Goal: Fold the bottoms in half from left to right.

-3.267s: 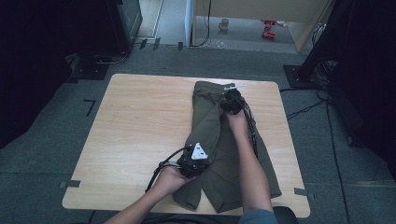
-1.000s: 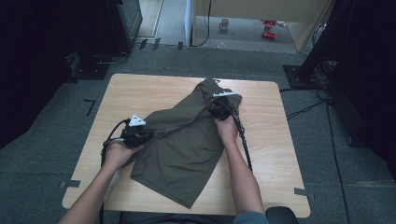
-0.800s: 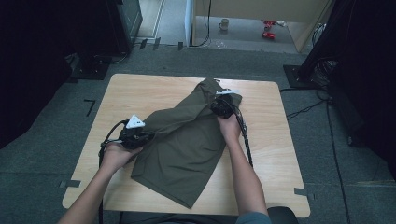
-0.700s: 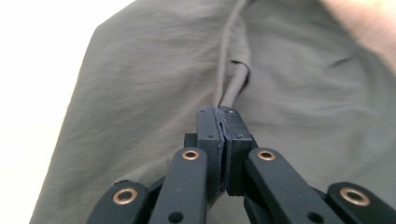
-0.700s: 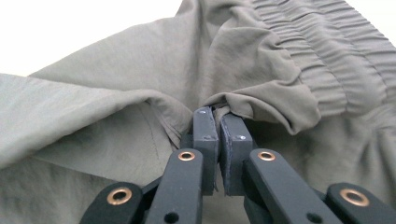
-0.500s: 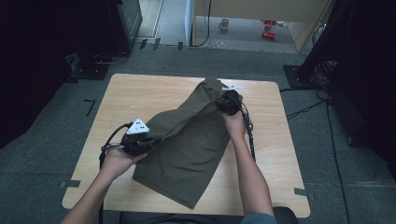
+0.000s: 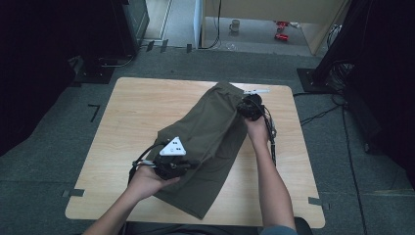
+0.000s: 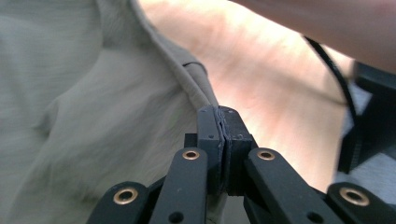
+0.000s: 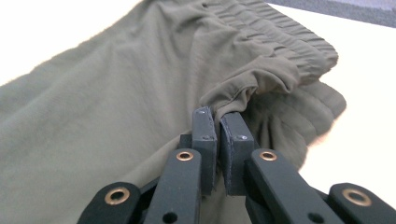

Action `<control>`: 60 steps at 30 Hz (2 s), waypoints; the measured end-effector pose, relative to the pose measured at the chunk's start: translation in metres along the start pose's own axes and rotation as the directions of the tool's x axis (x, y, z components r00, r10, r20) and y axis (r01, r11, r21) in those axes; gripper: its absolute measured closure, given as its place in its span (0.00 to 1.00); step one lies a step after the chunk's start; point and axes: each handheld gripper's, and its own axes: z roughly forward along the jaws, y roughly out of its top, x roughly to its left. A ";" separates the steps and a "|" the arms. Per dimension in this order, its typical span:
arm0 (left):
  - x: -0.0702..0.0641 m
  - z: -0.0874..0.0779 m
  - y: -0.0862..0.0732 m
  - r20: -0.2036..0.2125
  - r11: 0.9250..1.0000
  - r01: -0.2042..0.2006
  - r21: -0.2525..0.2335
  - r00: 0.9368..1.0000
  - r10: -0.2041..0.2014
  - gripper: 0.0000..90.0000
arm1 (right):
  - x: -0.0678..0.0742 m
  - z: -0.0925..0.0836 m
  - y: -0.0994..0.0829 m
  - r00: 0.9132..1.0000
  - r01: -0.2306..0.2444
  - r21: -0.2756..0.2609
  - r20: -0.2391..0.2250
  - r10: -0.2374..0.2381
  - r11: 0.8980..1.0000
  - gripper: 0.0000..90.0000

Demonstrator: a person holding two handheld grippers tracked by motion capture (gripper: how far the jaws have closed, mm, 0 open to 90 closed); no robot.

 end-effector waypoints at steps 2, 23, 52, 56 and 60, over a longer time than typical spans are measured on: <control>-0.005 0.009 -0.001 0.010 1.000 -0.014 0.015 1.000 0.014 0.99 | -0.004 0.000 -0.004 1.000 -0.001 0.014 0.004 0.001 1.000 0.94; 0.008 0.017 -0.003 0.013 0.999 -0.042 0.020 0.999 0.042 0.78 | -0.014 -0.021 -0.025 1.000 0.000 -0.010 0.000 0.000 1.000 0.85; 0.123 0.008 0.002 -0.090 0.998 0.016 0.063 0.996 -0.010 0.56 | 0.027 -0.047 -0.044 0.988 0.094 -0.042 -0.119 -0.098 0.995 0.69; 0.135 0.012 0.004 -0.098 0.998 0.012 0.067 0.995 -0.005 0.58 | 0.033 -0.046 -0.053 0.985 0.109 -0.041 -0.128 -0.113 0.993 0.68; 0.148 0.021 0.003 -0.099 0.996 0.022 0.085 0.995 -0.014 0.58 | 0.038 -0.045 -0.062 0.982 0.123 -0.054 -0.136 -0.130 0.991 0.67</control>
